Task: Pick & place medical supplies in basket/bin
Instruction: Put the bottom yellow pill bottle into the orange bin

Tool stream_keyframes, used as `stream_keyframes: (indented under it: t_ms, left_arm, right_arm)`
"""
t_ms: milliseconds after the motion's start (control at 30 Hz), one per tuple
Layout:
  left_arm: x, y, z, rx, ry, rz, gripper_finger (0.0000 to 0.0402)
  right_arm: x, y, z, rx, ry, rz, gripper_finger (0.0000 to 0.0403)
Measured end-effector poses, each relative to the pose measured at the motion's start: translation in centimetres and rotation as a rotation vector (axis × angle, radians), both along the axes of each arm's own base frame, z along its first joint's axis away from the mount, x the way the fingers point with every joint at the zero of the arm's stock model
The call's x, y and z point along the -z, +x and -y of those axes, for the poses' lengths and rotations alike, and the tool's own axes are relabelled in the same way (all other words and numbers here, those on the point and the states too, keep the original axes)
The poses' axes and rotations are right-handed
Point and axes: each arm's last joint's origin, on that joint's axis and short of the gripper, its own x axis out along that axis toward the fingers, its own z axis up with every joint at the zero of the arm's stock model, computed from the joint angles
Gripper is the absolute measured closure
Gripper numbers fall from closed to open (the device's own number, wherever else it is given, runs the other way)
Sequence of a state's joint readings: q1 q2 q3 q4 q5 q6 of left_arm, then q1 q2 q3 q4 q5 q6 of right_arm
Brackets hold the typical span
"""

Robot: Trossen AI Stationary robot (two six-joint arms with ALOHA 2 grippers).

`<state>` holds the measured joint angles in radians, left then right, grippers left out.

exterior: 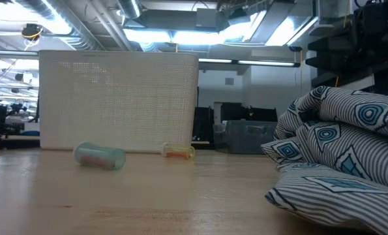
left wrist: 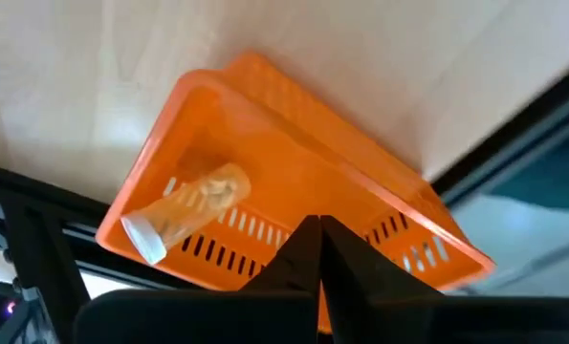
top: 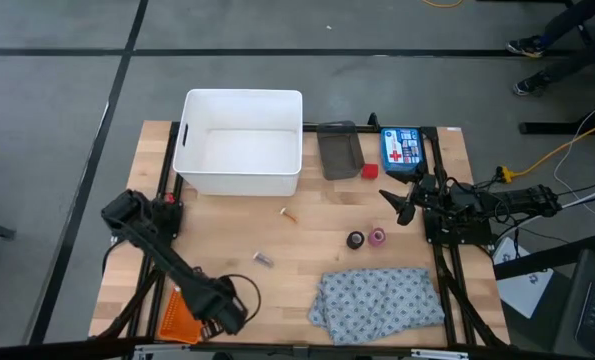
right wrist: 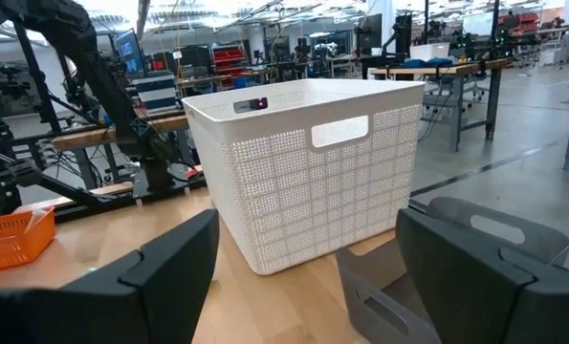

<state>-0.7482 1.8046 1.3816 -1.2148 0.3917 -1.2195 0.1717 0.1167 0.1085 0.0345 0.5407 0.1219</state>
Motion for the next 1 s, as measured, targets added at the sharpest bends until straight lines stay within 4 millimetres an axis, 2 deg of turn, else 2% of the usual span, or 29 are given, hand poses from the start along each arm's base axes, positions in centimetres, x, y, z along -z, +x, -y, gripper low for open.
stream_keyframes:
  t_ms: [300, 633, 833, 1000]
  left_arm:
    - [0.2, -0.8, 0.9, -0.040, 0.073, 0.031, 0.0401]
    - [1.8, -0.9, 2.3, -0.022, 0.081, 0.029, 0.0401]
    - [2.0, -3.4, 2.4, -0.060, 0.154, 0.020, 0.0400]
    - [1.9, -5.0, 2.6, -0.131, 0.133, 0.140, 0.0400]
  right_arm:
    - [0.0, 0.0, 0.0, 0.000, 0.005, 0.002, 0.0086]
    - [0.2, 0.0, 0.0, 0.000, 0.005, -0.013, 0.0086]
    - [0.2, 0.0, 0.0, 0.000, 0.017, -0.015, 0.0085]
    - [0.3, 0.0, 0.0, 0.000, 0.021, -0.018, 0.0085]
